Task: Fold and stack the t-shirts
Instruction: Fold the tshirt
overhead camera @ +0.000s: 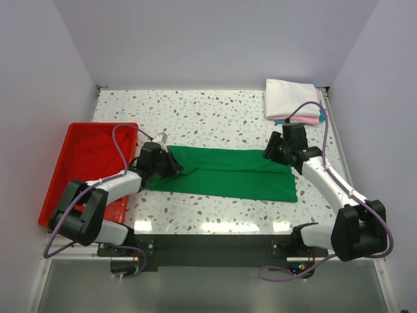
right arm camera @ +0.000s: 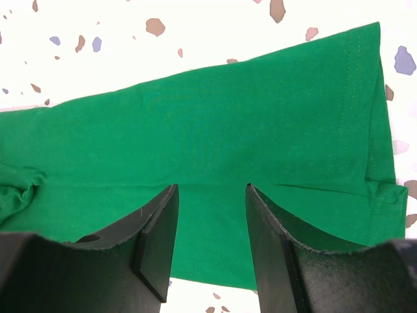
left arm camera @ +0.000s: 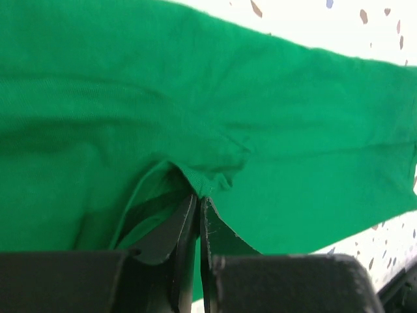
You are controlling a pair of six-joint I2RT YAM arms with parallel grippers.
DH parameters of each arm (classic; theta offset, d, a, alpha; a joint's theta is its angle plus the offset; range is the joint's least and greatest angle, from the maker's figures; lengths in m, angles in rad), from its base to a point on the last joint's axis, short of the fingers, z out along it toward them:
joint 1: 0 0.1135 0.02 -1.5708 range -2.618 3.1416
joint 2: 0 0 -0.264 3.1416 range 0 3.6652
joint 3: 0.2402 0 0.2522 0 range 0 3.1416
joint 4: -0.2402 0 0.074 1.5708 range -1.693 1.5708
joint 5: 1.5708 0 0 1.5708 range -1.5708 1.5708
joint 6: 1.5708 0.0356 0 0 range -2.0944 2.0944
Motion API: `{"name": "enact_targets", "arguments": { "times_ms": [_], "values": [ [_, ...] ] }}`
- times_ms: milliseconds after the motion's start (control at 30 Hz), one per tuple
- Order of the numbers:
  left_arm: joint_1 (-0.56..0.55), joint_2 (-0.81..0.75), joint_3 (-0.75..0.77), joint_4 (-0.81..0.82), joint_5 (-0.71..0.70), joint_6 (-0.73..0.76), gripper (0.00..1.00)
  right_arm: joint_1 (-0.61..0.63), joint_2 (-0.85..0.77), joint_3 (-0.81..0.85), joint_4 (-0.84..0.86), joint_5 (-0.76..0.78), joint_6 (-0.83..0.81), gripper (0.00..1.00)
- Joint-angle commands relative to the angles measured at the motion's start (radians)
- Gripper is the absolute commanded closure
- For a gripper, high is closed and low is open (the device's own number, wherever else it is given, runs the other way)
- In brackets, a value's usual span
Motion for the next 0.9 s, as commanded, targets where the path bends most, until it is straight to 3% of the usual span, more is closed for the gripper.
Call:
{"name": "enact_targets", "arguments": {
  "times_ms": [0, 200, 300, 433, 533, 667, 733, 867],
  "values": [
    [-0.011, -0.033, -0.034, 0.074, 0.064, 0.008, 0.89, 0.005, -0.036, 0.001, 0.009, 0.009, 0.003, 0.51],
    [-0.024, -0.042, -0.081, 0.117, 0.136, 0.014, 0.86, 0.006, -0.043, -0.01, 0.014, 0.012, 0.006, 0.51],
    [-0.025, -0.057, -0.097, 0.137, 0.174, 0.02, 0.76, 0.006, -0.043, -0.012, 0.015, 0.013, 0.004, 0.51],
    [-0.025, -0.097, -0.116, 0.154, 0.227, 0.029, 0.54, 0.006, -0.038, -0.012, 0.018, 0.016, 0.003, 0.51],
    [-0.025, -0.152, -0.12, 0.163, 0.262, 0.017, 0.46, 0.006, -0.023, -0.006, 0.021, 0.013, -0.008, 0.51],
    [-0.024, -0.238, -0.094, 0.069, 0.204, -0.038, 0.49, 0.019, 0.026, 0.022, 0.006, 0.021, -0.028, 0.51],
    [-0.017, -0.286, -0.073, 0.007, 0.081, -0.077, 0.6, 0.037, 0.063, 0.043, -0.005, 0.045, -0.04, 0.51],
    [-0.014, -0.295, -0.024, -0.178, -0.142, -0.15, 0.71, 0.062, 0.112, 0.065, -0.008, 0.084, -0.048, 0.51]
  ]
}}
